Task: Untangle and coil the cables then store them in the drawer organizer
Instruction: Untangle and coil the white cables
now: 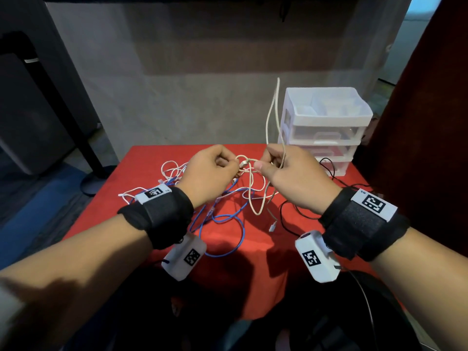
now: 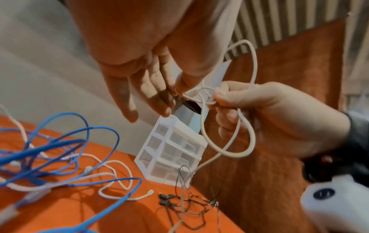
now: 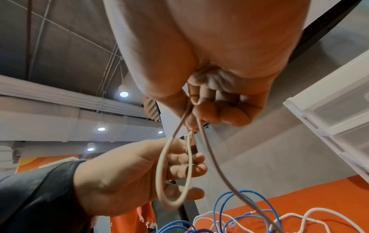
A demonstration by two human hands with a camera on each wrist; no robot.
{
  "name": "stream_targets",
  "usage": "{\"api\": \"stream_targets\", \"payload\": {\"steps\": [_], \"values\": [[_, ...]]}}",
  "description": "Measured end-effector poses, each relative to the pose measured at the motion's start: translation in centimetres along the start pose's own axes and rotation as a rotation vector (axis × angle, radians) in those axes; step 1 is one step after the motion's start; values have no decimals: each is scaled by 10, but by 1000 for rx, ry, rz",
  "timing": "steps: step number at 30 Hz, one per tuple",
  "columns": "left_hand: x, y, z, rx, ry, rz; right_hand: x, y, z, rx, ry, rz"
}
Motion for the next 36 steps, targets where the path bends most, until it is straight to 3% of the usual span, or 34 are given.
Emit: {"api": "stream_targets", "payload": {"steps": [6,11,18,22,25,28,30,34,36], "values": [[-18,3,-7,218,646,501,-4,0,1,-132,-198,6],[-28,4,-1,287,917,573,-5,3,3,-121,-513,38],[-25,15,0,351,845,406,-14,1,5,-104,-711,13],[-26,23,1,408,536,179,-23,-7,5,-133,-627,-160],[-27,28,1,369,315,49,-26,-11,5,-50,-497,-213],[-24,24,5,180,378,46,-21,-10,5,46,-264,-134],[-26,21,8,74,391,-43,-14,-11,5,136,-72,-29],[-34,21,-1,245,200,-187,7,-14,7,260,109,139],[-37,17,-6,239,117,-251,15,-17,9,286,153,155]]}}
Point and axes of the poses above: each hand's wrist, its own y-axis away from the middle knuckle, its own z-axis out of the back of the hand, x = y × z, the point moved 2 cm from there along -y, towards the middle knuckle, and after that the axes turned 2 degrees about y, right-handed, at the moved point
